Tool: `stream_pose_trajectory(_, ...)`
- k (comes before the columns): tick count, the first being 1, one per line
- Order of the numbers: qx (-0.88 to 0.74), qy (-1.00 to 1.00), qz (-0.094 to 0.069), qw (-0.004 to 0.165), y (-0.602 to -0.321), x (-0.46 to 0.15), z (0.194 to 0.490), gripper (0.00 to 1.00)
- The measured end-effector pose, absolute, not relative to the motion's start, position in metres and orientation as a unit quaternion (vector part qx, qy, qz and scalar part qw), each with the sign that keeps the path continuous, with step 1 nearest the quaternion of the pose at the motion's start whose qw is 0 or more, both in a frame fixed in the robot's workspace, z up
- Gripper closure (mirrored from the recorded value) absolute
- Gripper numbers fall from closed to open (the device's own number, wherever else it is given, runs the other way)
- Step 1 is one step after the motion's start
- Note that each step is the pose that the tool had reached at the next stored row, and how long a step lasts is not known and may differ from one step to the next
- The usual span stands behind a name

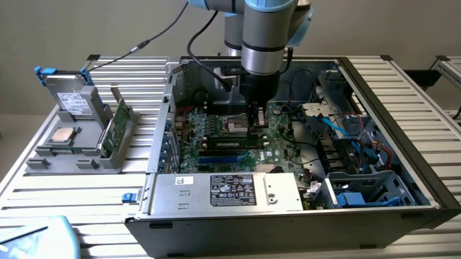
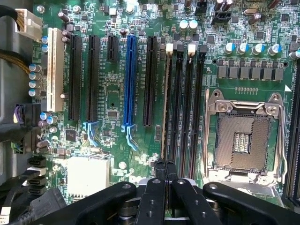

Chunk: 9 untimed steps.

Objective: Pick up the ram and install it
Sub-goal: 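Press down the ram until it locks into place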

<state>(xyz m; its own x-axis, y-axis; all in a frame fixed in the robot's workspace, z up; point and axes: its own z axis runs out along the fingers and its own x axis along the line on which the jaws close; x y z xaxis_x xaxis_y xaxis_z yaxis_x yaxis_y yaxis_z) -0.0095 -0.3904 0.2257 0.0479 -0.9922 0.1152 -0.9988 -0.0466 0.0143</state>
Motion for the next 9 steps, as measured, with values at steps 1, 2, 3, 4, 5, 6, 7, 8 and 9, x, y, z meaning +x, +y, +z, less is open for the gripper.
stream_pose_trajectory(1, 0.722, -0.689, 0.037, 0.045, -0.3904, -0.0095, 0.2250, 0.89)
stream_pose_trajectory(2, 0.722, -0.689, 0.037, 0.045, -0.3904, -0.0095, 0.2248, 0.89)
stream_pose_trajectory(3, 0.722, -0.689, 0.037, 0.045, -0.3903, -0.0095, 0.2248, 0.89)
stream_pose_trajectory(4, 0.722, -0.689, 0.037, 0.045, -0.3902, -0.0097, 0.2250, 0.89)
stream_pose_trajectory(5, 0.722, -0.689, 0.037, 0.044, -0.3902, -0.0104, 0.2252, 0.89)
stream_pose_trajectory(6, 0.722, -0.689, 0.036, 0.044, -0.3901, -0.0114, 0.2254, 0.89)
stream_pose_trajectory(7, 0.722, -0.689, 0.036, 0.044, -0.3900, -0.0128, 0.2258, 0.89)
stream_pose_trajectory(8, 0.722, -0.689, 0.036, 0.044, -0.3898, -0.0146, 0.2262, 0.89)
stream_pose_trajectory(9, 0.722, -0.689, 0.036, 0.044, -0.3897, -0.0162, 0.2266, 0.89)
